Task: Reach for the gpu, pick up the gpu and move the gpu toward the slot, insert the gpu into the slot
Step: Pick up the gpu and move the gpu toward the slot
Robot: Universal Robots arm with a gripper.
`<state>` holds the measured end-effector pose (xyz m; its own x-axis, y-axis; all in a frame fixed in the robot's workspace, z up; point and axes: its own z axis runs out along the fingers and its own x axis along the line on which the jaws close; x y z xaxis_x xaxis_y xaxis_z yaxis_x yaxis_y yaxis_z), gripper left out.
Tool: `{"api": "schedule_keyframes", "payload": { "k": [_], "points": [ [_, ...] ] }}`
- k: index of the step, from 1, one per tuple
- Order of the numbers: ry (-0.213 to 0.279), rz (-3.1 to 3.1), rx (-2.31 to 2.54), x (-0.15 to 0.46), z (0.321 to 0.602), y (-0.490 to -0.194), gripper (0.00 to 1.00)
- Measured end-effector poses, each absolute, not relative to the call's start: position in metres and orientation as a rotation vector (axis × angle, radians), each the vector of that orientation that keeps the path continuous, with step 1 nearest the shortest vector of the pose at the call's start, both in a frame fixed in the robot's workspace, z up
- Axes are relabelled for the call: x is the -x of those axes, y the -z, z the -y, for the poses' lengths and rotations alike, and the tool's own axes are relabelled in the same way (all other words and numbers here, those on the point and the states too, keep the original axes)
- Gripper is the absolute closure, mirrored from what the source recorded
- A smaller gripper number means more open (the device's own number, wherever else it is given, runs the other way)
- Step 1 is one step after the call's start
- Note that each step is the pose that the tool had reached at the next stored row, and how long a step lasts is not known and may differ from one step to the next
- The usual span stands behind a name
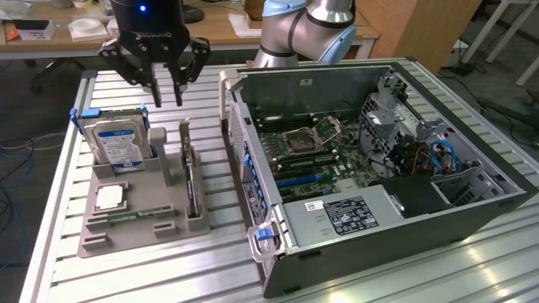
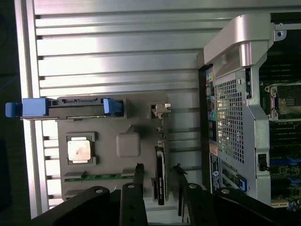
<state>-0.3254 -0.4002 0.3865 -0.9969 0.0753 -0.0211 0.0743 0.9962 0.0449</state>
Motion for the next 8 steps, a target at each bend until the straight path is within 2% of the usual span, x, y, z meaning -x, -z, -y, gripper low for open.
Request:
{"api": "schedule_keyframes", "payload": {
  "k": [1,4,5,6,7,8],
  "points": [
    [-0.069,-3.116,-0.117,0.3254,0.4002,-0.3865,0.65],
    [-0.069,-3.116,-0.117,0.3254,0.4002,-0.3865,0.47],
    [-0.069,-3.116,-0.117,0.3254,0.4002,-0.3865,0.47],
    [-0.069,-3.116,-0.117,0.3254,0.4002,-0.3865,0.42],
    [-0.069,-3.116,-0.117,0.3254,0.4002,-0.3865,0.42],
    [-0.069,-3.116,-0.117,0.3254,0.4002,-0.3865,0.36]
  ]
}}
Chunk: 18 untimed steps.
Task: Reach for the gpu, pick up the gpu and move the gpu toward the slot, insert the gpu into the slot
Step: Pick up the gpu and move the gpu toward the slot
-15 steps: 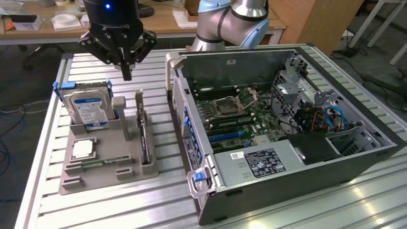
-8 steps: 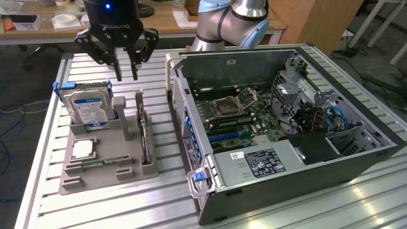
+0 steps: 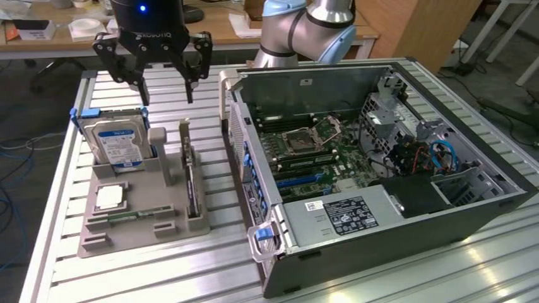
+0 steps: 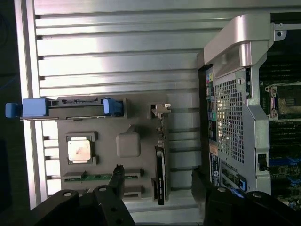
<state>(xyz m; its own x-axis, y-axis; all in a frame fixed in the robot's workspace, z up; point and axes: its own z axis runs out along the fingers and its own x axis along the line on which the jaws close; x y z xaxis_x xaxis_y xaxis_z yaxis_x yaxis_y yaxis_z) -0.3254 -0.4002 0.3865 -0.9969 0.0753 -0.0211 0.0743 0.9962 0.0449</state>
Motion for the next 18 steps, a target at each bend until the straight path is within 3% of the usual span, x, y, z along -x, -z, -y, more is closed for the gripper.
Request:
{"api": "schedule_keyframes", "payload": {
  "k": [1,2,18],
  "points": [
    [-0.069,-3.116,-0.117,0.325,0.400,-0.387,0.36],
    [-0.069,-3.116,-0.117,0.325,0.400,-0.387,0.29],
    [-0.069,-3.116,-0.117,0.325,0.420,-0.385,0.29]
  ]
}}
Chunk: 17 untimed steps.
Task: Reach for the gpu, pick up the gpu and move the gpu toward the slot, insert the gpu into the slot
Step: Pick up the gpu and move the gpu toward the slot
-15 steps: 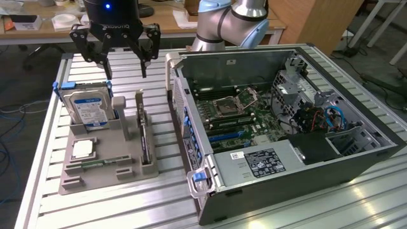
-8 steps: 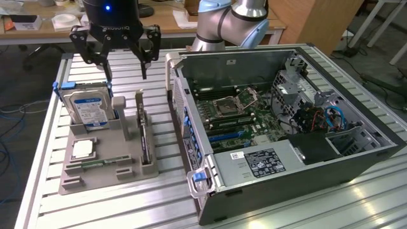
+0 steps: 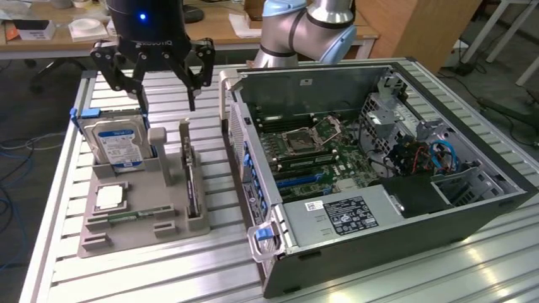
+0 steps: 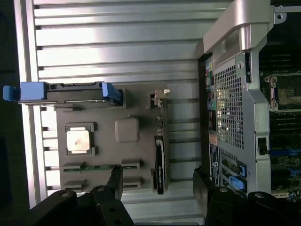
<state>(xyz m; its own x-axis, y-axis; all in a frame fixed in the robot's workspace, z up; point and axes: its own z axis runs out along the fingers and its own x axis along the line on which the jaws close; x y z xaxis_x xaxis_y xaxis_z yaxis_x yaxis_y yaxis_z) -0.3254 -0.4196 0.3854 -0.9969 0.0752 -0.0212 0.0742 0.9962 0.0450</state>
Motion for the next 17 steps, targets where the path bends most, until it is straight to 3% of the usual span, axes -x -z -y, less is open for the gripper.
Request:
{"api": "schedule_keyframes", "payload": {
  "k": [17],
  "points": [
    [-0.069,-3.116,-0.117,0.325,0.420,-0.357,0.29]
  ]
}}
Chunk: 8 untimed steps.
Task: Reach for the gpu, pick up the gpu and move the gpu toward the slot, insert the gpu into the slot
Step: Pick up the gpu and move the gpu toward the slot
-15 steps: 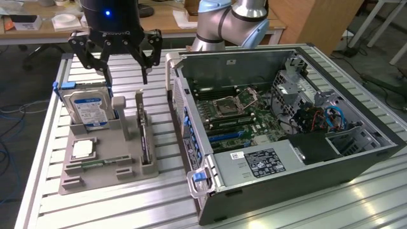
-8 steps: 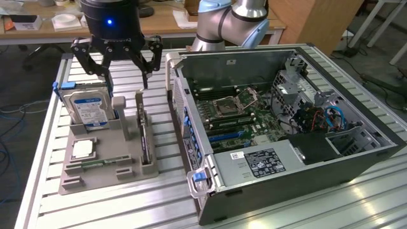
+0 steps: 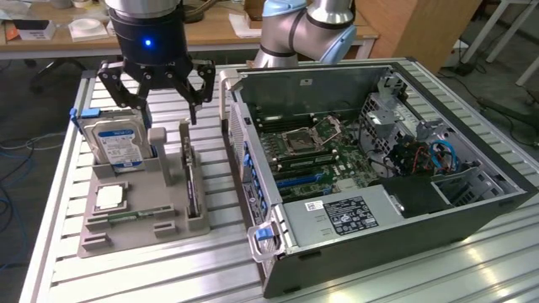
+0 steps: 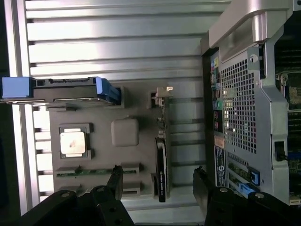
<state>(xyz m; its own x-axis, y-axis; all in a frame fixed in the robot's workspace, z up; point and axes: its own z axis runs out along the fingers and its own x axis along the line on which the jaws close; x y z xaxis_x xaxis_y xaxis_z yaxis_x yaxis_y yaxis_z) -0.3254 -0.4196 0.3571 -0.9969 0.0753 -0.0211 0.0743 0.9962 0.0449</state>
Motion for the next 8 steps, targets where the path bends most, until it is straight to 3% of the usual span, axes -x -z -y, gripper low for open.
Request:
{"api": "schedule_keyframes", "payload": {
  "k": [8],
  "points": [
    [-0.069,-3.116,-0.117,0.325,0.420,-0.343,0.29]
  ]
}}
